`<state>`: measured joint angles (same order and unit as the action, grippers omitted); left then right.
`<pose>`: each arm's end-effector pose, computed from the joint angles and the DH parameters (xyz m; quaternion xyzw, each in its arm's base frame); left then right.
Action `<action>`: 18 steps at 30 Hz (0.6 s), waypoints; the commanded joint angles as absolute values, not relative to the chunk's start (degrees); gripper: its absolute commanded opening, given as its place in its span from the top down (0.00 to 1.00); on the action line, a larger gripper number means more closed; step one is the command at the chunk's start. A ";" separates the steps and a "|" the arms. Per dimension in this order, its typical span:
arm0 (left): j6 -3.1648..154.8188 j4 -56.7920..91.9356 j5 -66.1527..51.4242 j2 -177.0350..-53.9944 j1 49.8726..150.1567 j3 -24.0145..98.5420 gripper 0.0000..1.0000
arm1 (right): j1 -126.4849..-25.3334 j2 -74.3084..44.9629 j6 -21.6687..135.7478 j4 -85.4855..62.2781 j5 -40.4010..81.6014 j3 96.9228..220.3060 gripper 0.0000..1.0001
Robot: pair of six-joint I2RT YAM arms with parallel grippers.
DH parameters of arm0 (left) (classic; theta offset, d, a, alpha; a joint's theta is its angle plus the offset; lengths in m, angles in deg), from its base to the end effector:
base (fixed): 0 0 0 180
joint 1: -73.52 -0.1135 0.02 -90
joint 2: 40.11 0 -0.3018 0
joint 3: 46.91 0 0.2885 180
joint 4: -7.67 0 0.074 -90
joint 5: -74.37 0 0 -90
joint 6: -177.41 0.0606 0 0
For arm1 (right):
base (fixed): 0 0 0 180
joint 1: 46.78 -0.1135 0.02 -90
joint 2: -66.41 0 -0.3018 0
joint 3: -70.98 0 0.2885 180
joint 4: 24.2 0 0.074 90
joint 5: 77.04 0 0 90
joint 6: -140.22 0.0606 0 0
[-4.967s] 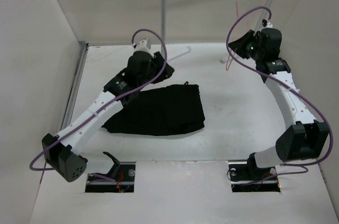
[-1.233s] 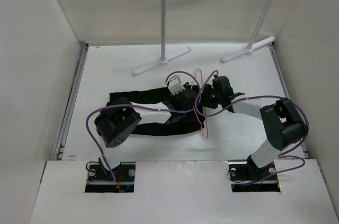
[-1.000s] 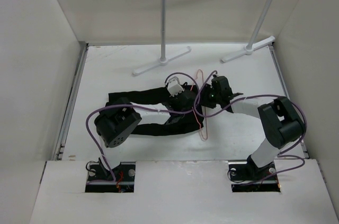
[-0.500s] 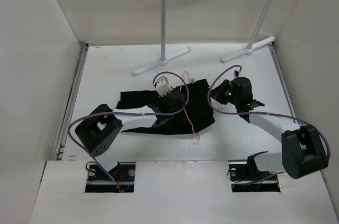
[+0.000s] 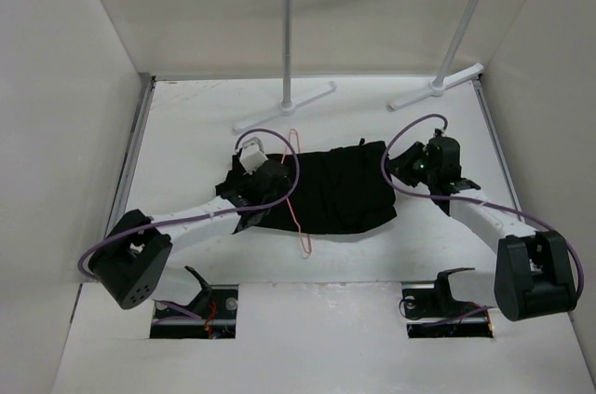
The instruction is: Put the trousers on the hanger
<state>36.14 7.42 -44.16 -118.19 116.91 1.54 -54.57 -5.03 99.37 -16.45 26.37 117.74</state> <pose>0.2519 -0.1983 0.2037 -0.1816 0.8262 -0.2155 0.4879 0.2936 0.0544 0.2078 0.2548 0.8342 0.3179 0.3716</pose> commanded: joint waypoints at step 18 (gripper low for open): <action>48.38 13.78 -47.00 -123.60 126.64 20.11 0.99 | -59.47 5.56 88.81 0.88 12.44 126.48 0.20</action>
